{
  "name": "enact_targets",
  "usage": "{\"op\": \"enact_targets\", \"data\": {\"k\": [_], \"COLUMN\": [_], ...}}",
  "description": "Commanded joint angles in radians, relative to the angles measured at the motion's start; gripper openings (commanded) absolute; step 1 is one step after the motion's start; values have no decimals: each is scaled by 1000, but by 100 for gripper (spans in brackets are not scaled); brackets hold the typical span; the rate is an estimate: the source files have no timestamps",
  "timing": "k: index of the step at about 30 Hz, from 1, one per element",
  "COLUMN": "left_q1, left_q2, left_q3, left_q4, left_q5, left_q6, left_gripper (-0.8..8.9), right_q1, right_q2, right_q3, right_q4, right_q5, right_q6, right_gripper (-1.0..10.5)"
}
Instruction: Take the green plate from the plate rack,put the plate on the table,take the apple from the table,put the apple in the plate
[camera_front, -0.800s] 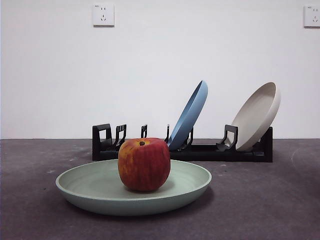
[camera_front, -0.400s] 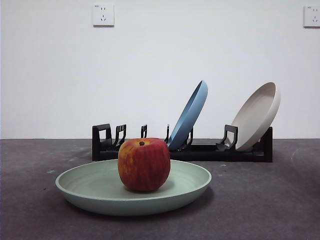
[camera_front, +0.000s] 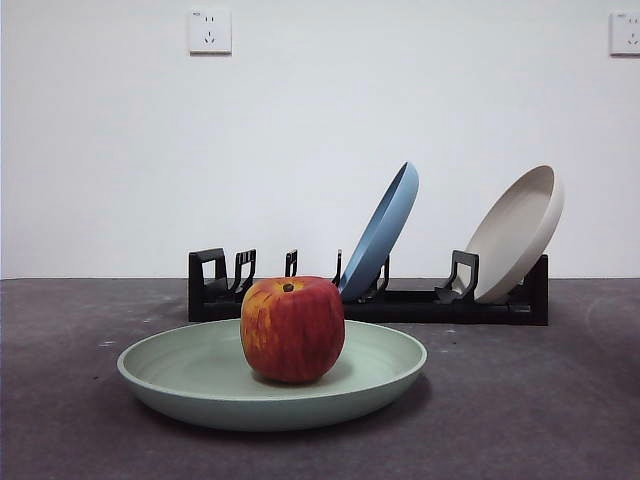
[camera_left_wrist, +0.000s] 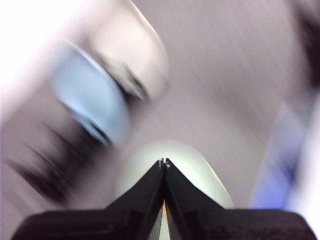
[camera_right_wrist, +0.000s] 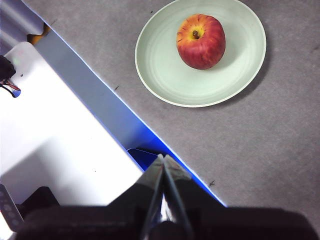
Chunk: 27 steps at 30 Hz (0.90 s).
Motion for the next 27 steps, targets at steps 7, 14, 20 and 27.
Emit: {"op": "enact_targets", "data": {"k": [7, 14, 20, 27], "left_q1": [526, 781, 889, 951], "left_q2": [-124, -321, -516, -762], "left_q3": [-94, -378, -707, -1044], "left_q4": [425, 637, 760, 797], "left_q5": [328, 352, 353, 353], "left_q6": [113, 110, 98, 51], "left_gripper": [-3, -3, -3, -3], "right_q1": [2, 2, 2, 2], "right_q2": [-1, -1, -1, -1], "right_q3": [-6, -6, -6, -6], "right_q4": [0, 0, 0, 0], "right_q5": [2, 2, 2, 2], "right_q6": [6, 6, 6, 5], "right_gripper": [1, 1, 1, 1]}}
